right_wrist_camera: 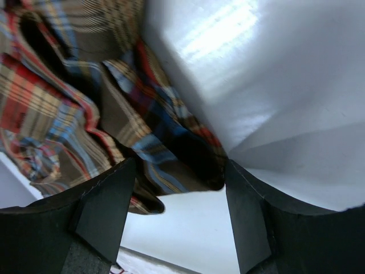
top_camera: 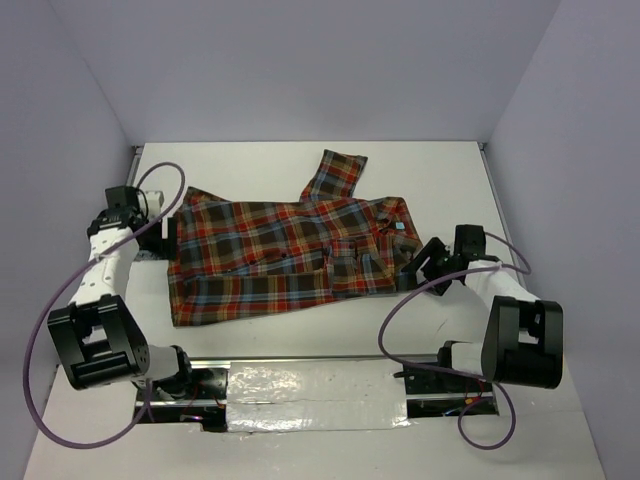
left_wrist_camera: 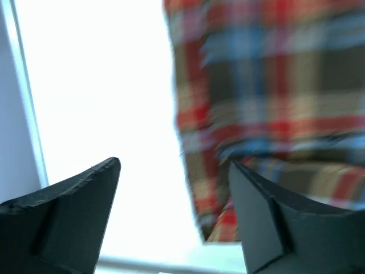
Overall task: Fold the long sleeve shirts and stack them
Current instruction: Fold the shirt
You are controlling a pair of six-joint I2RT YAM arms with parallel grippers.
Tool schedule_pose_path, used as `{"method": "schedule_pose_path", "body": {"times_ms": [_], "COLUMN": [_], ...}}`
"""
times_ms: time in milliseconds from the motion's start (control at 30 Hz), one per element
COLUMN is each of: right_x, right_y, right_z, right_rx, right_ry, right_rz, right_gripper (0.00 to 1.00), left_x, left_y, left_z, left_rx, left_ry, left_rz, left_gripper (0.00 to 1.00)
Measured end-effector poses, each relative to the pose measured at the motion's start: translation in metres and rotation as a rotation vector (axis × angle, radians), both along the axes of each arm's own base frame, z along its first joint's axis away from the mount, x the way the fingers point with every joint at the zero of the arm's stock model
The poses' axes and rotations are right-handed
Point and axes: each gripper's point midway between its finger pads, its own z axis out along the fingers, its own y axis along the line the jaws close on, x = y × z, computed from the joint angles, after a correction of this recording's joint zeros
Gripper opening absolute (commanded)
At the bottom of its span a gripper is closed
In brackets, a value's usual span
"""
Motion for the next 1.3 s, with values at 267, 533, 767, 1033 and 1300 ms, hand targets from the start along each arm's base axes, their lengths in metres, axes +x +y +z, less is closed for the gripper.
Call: {"method": "schedule_pose_path", "body": {"times_ms": [267,533,767,1033,1300], "right_x": [0.009,-0.007,-0.024,-0.064,-0.072], "right_y": [0.008,0.011,0.005,0.008,-0.006], "right_z": [-0.005,-0.010,0.019,0.012,0.031], "right_rx": [0.058,0.071,0.016,0.025,-0.058], "right_ry": [-0.038,-0.020,-0.077,-0.046,-0.015], "right_rz": [0.006,-0.017,-0.050,-0.120,-0.159], "right_gripper": [0.39,0.00,0.05,0.53,1.00], "left_x": [-0.031,-0.041,-0.038,-0.033,0.032], "left_y": [0.000,-0.007,-0.005,-0.006,0.008], "left_z": [-0.051,-0.098,-0.103,-0.098,-0.030], "left_rx": [-0.039,-0.078,-0.060,-0.064,-0.015], "left_ry": [0.192,0.334,0.346,0.328,0.149], "left_rz": [-0.051,-0.115,-0.148,-0.187,-0.206], "left_gripper": [0.99,0.92,0.91,0.93,0.96]}}
